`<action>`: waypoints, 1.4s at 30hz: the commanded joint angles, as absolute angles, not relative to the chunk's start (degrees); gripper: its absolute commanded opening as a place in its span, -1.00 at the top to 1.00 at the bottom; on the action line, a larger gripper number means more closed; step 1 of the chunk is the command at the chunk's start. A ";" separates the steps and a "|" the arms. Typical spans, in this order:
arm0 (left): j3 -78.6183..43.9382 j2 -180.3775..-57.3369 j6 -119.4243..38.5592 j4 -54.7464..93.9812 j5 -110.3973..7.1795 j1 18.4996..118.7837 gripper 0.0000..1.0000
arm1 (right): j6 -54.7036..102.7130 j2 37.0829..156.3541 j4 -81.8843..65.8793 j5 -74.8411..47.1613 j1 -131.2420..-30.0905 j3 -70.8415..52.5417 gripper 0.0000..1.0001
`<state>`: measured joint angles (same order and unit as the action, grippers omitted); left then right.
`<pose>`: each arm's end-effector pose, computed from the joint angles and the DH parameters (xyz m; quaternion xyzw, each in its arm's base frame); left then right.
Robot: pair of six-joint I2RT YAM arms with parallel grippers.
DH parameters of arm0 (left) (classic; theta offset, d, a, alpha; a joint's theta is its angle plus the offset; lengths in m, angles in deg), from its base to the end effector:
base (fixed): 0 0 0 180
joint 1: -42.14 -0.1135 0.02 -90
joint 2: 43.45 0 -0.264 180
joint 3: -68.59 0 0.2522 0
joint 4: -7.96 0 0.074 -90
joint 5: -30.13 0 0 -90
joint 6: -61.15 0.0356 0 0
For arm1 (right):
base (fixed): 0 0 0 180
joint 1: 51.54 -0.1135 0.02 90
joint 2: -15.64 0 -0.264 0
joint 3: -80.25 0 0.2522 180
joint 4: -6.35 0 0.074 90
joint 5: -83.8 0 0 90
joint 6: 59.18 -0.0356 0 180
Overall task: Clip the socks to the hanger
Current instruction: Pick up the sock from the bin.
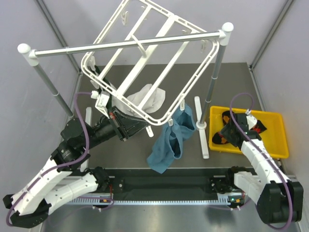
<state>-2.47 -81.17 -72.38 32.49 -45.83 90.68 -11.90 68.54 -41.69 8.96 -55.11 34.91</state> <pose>0.0790 -0.1025 0.4302 0.1209 0.6412 -0.5976 0.4659 0.1722 0.0014 0.2015 0.3540 0.8791 -0.0007 0.3191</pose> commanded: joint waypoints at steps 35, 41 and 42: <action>-5.55 -80.89 -70.69 36.75 -46.42 90.66 1.00 | -13.99 80.14 -35.45 25.26 -46.90 20.87 -0.28; -5.20 -80.63 -71.30 36.84 -45.63 90.66 1.00 | -18.05 87.79 -30.18 21.66 -32.56 21.22 -0.15; -5.03 -80.54 -71.22 36.84 -45.89 90.66 1.00 | -18.13 89.19 -30.08 21.75 -32.03 20.09 -0.14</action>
